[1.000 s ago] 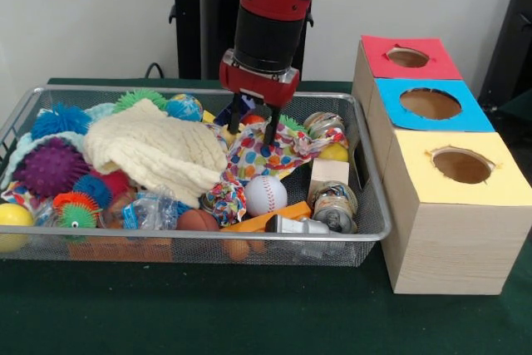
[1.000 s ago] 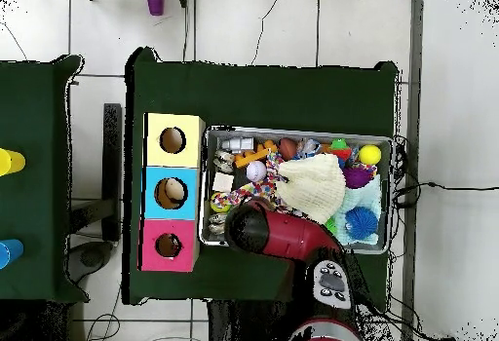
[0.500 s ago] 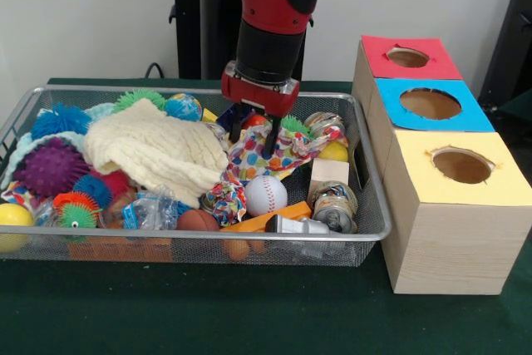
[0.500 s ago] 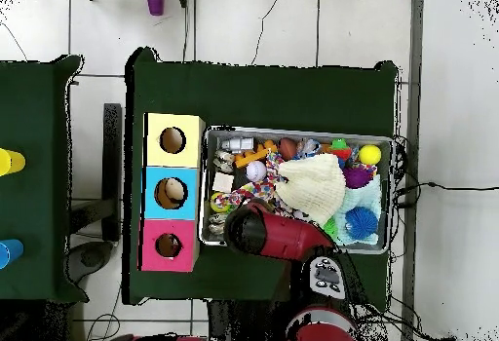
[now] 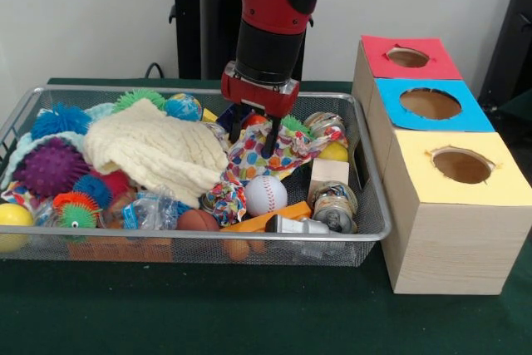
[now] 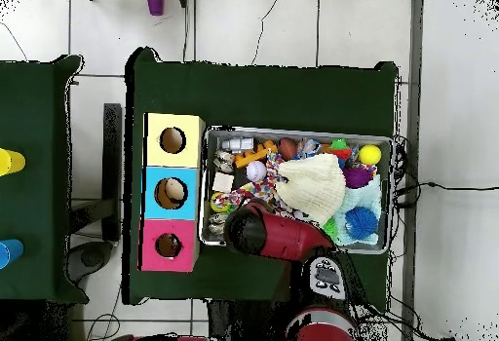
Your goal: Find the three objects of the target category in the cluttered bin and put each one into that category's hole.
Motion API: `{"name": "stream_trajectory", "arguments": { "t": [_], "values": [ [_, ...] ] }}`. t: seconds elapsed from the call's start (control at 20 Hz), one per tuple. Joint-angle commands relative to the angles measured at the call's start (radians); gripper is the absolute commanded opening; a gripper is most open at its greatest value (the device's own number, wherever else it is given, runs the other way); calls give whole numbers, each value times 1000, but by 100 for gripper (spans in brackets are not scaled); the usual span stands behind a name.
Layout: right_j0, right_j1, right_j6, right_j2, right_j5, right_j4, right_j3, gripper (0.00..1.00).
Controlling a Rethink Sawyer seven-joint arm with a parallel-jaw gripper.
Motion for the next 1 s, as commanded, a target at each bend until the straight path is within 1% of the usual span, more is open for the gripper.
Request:
{"name": "stream_trajectory", "arguments": {
  "t": [0.05,0.15,0.35,0.55,0.65,1.0],
  "values": [
    [-29,-26,91,50,11,-53,79,100],
    [-33,-33,93,47,11,-56,98,100],
    [-43,-17,107,51,-37,-67,124,100],
    [-61,55,113,69,-106,-82,99,100],
    [-60,78,120,70,-129,-84,87,100],
    [-51,123,131,72,-167,-75,64,100]
  ]
}}
